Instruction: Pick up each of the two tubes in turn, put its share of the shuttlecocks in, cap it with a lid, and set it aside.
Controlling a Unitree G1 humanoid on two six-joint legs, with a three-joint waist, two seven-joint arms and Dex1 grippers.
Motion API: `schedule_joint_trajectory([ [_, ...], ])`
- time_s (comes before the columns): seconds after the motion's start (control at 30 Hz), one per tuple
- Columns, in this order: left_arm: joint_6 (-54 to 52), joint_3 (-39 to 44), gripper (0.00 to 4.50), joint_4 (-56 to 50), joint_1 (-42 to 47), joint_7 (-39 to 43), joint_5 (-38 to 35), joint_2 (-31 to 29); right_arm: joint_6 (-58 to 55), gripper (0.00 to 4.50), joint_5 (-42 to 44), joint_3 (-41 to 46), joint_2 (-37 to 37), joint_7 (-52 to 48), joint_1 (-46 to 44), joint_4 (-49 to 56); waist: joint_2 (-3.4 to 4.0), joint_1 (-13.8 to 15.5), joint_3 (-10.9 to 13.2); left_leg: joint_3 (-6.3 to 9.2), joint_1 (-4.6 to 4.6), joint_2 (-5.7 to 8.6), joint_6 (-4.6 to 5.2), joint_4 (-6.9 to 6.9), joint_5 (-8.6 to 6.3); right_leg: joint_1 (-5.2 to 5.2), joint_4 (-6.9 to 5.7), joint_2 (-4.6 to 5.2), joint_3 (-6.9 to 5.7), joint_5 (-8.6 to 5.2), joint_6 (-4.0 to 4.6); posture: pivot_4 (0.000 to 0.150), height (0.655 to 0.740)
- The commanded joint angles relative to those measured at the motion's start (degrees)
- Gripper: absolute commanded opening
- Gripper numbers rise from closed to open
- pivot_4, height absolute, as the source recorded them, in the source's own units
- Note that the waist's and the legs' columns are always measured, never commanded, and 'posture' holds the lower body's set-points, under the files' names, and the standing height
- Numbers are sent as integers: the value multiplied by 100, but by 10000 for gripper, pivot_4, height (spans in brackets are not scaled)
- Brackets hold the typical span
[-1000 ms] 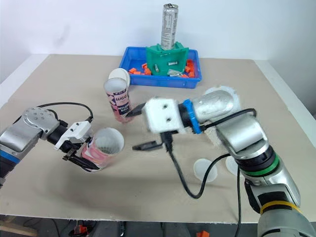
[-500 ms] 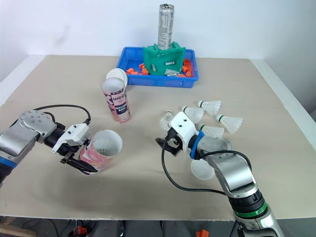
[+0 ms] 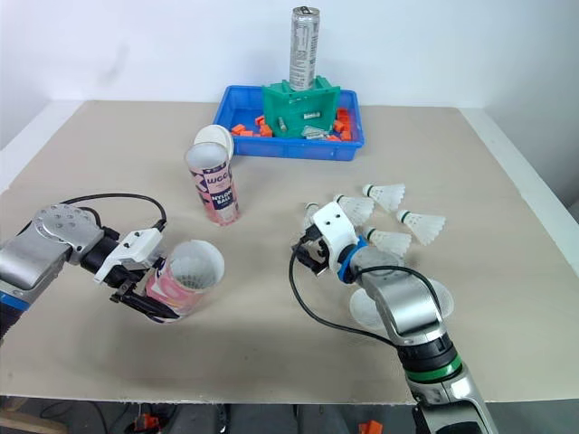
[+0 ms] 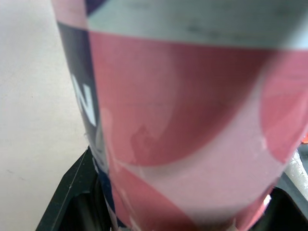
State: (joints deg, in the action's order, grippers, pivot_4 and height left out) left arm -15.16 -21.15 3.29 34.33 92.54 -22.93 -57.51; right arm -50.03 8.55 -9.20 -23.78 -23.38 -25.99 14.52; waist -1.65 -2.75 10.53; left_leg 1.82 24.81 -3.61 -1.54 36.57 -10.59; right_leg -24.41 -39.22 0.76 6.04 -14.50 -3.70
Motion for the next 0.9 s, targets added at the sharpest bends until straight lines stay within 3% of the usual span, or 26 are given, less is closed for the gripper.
schedule_joint_trajectory([
  [0.03,-26,229,27607,-154,-19,-4,-16,-60,58,42592,-49,119,111,120,-190,-35,0,-4,0,0,0,0,0,0,0,0,0,0,0,0,0,1500,7075],
  [0.33,3,280,27607,-165,-110,-4,-23,-62,128,42592,-284,198,257,467,-402,-346,0,-2,0,0,1,-1,0,-1,0,-1,0,-1,1,0,0,1500,7075],
  [0.43,8,294,27607,-170,-142,-4,-29,-63,140,34552,-283,237,302,523,-390,-290,0,-3,0,0,1,-1,0,-1,0,-2,0,-2,0,0,0,1500,7075],
  [0.57,30,299,27607,-165,-166,-4,-28,-59,121,17938,-312,186,267,495,-319,-163,0,-2,0,0,1,-3,0,-2,0,-2,0,-4,1,0,1,1500,7075],
  [0.63,37,298,27607,-161,-169,-4,-27,-52,100,7245,-330,184,254,503,-311,-110,0,-2,0,0,1,-2,0,-2,0,-2,0,-3,1,0,0,1500,7075],
  [0.7,31,299,27607,-168,-168,-4,-31,-47,82,656,-359,181,245,511,-321,-66,0,-3,0,1,1,-3,0,-2,0,-2,0,-4,1,0,1,1500,7075],
  [0.9,-4,298,27607,-168,-124,-4,-9,3,-130,656,100,58,224,-30,-263,844,0,-2,0,1,1,-3,0,-3,0,-2,0,-4,1,0,0,1500,7075],
])
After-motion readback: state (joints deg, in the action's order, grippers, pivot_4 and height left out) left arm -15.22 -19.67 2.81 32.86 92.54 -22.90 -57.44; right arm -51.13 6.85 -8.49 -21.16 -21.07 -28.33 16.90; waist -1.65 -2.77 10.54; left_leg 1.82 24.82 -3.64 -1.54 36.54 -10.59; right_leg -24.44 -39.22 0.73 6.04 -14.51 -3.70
